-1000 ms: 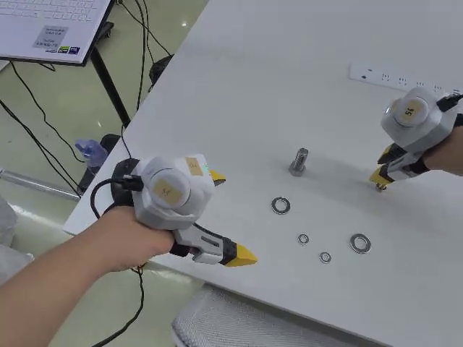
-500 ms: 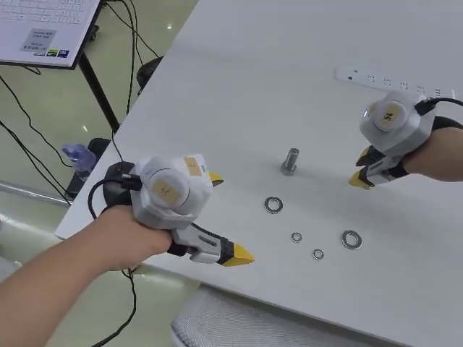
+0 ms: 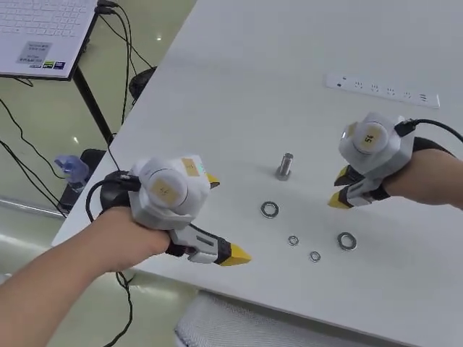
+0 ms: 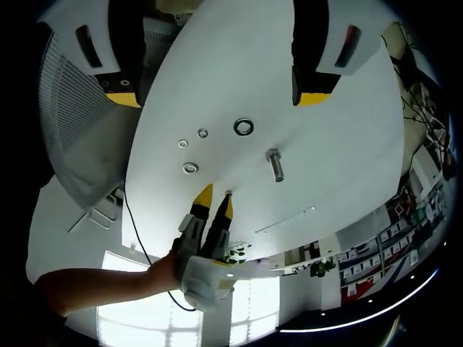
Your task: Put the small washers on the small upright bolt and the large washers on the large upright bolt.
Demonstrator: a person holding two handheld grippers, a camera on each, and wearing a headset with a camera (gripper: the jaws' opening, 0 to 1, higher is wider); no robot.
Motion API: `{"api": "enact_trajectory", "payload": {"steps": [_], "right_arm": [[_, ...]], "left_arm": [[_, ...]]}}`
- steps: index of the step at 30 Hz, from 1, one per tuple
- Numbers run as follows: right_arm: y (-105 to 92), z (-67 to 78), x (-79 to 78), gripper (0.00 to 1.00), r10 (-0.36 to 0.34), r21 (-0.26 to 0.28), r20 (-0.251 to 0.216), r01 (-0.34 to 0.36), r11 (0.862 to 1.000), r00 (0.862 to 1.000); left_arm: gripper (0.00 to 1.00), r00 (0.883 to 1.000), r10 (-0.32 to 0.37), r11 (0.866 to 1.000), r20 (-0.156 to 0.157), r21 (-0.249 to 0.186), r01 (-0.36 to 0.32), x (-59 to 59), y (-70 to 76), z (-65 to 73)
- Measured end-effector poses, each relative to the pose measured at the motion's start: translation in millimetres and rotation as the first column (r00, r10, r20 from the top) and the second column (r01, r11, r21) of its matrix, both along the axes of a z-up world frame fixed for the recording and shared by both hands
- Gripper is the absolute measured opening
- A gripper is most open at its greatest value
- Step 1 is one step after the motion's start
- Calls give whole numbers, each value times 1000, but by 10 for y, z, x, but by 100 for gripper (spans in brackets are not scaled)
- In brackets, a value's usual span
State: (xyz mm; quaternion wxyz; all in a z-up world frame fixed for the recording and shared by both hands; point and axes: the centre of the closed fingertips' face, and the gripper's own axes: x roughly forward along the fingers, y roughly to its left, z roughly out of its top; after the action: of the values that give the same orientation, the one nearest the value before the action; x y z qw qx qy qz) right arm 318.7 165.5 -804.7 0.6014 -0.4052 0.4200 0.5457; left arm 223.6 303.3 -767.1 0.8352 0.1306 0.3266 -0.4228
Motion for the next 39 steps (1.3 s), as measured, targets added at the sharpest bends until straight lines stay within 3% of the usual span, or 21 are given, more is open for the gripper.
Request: {"api": "enact_trajectory", "payload": {"steps": [14,25,31,39], "right_arm": [[-30,-76,-310,32,10,26,-17,-9,1000,1000],[0,-168,-576,35,52,87,-29,-49,995,998],[-23,-325,-691,36,59,84,-31,-56,995,998],[-53,-487,-746,34,79,64,-16,-78,995,997]], "left_arm": [[82,1000,-16,1000,13,-8,17,80,-72,47],[82,1000,-24,1000,9,-2,24,54,-80,40],[82,1000,-25,999,7,-20,25,44,-103,56],[81,999,-36,999,11,-9,36,48,-123,46]]}}
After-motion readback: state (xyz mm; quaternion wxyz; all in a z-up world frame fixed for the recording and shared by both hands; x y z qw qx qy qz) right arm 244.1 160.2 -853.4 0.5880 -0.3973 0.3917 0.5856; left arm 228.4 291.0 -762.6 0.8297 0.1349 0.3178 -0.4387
